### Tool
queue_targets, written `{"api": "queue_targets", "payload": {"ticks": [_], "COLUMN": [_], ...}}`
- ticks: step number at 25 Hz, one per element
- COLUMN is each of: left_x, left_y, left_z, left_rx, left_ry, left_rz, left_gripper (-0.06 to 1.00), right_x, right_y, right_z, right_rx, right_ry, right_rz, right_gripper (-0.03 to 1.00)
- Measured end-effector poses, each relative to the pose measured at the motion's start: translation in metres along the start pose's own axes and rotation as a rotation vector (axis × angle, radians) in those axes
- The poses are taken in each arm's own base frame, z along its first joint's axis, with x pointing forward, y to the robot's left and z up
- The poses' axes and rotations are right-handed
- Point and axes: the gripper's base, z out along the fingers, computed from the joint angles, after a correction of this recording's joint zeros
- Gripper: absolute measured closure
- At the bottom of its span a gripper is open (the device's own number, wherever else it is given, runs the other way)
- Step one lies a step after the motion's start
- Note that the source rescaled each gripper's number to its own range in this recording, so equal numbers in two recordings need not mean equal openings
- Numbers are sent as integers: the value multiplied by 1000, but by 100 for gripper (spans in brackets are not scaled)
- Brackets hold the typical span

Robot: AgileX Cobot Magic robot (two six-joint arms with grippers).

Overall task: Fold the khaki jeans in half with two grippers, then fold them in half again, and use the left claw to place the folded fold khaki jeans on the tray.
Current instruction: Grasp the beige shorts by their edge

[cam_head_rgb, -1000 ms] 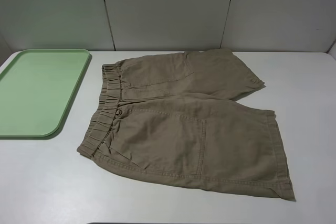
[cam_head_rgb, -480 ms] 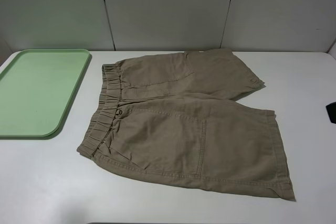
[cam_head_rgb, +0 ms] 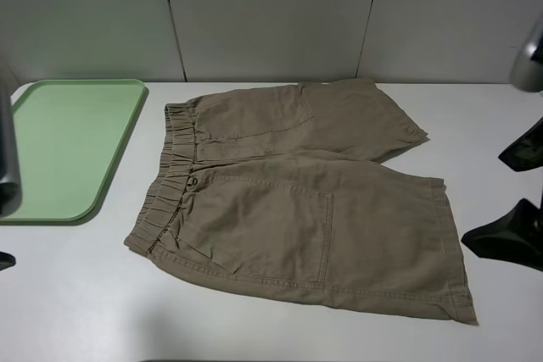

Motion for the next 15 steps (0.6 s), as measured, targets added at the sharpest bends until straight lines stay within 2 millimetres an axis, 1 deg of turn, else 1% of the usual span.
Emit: {"api": "queue_targets", "payload": {"ticks": [4, 7, 8, 13, 15], "left_x": [-8, -15, -17, -30, -34], "left_y": [-1, 0, 0, 0, -2], "left_z": [10, 18, 21, 38, 43], "left_rx": [26, 45, 47, 99, 125], "left_ry": [44, 76, 78, 109, 109], "left_rz": [75, 93, 96, 151, 180], "left_gripper": [-3, -3, -3, -3, -3], "right_x": [-9, -14, -16, -16, -12], "right_y": [9, 15, 16, 18, 20], "right_z": [13, 22, 32, 55, 66], "right_rx": [-27, -32, -38, -52, -61], "right_ry": [52, 69, 83, 115, 133], "right_rz": [-114, -197, -235, -264, -294], "right_gripper": [-3, -3, -3, -3, -3]}}
